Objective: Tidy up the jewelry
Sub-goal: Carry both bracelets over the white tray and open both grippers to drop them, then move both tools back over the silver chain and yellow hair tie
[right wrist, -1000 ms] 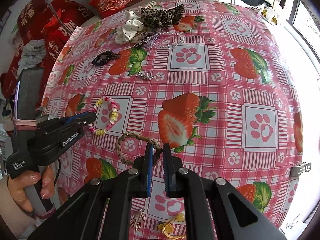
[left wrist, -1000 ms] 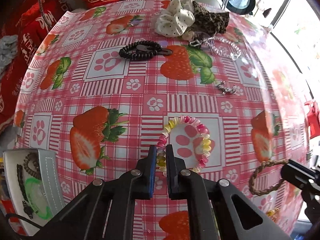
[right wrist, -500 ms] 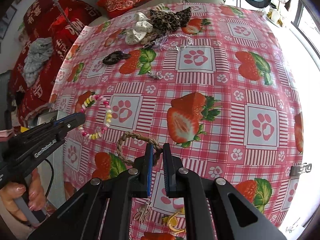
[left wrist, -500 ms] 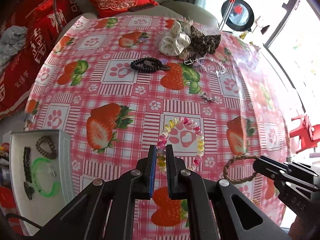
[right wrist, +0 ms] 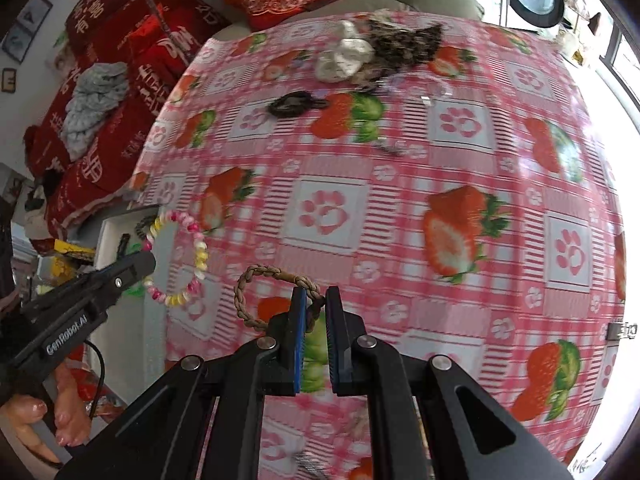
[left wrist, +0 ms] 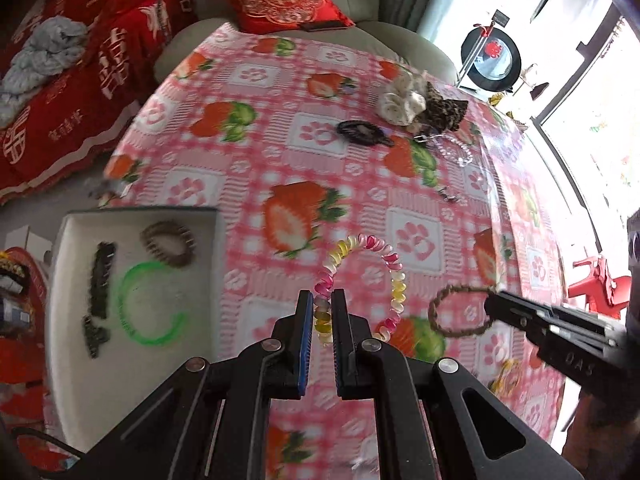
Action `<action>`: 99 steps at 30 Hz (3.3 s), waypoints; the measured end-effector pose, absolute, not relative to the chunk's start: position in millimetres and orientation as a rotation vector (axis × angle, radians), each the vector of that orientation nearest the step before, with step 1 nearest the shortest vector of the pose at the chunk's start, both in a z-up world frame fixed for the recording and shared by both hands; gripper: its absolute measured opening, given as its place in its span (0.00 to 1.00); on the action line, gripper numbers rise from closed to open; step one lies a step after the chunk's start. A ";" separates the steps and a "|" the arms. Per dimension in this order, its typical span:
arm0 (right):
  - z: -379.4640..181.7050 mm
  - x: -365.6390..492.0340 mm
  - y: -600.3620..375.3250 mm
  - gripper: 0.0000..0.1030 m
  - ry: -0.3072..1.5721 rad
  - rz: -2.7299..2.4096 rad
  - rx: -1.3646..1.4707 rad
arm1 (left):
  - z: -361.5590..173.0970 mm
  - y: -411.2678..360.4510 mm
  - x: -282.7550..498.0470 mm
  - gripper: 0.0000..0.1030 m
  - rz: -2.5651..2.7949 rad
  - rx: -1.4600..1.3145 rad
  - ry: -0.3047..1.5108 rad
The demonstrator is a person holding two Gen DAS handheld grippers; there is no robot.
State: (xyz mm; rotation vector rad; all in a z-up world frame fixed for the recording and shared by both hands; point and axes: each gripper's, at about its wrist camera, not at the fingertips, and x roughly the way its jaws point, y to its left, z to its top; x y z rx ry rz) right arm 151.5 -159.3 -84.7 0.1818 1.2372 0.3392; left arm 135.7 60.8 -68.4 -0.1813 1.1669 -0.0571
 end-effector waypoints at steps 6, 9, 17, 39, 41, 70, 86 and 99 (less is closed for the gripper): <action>-73.5 141.7 -98.7 0.10 1.229 0.417 0.150 | -62.9 116.2 100.9 0.15 -0.001 -0.211 1.161; -70.6 136.0 -63.6 0.10 1.232 0.467 0.133 | -65.4 147.0 82.0 0.15 0.043 -0.231 1.169; -77.5 118.2 12.9 0.10 1.261 0.561 0.078 | -85.5 204.4 45.7 0.15 0.135 -0.263 1.204; -145.7 119.7 99.7 0.10 1.378 0.547 -0.122 | -150.6 244.2 48.1 0.15 0.243 -0.187 1.281; -147.4 124.2 100.5 0.10 1.379 0.534 -0.122 | -152.8 245.8 50.5 0.15 0.247 -0.182 1.282; -113.6 131.4 97.2 0.46 1.307 0.561 -0.029 | -137.5 233.2 52.0 0.15 0.257 -0.029 1.269; -97.2 106.3 10.9 0.47 1.302 0.427 0.124 | -97.1 211.2 46.1 1.00 0.246 0.008 1.172; -103.8 67.1 -61.2 0.79 1.334 0.260 0.235 | -76.2 162.1 40.8 1.00 0.067 0.078 1.171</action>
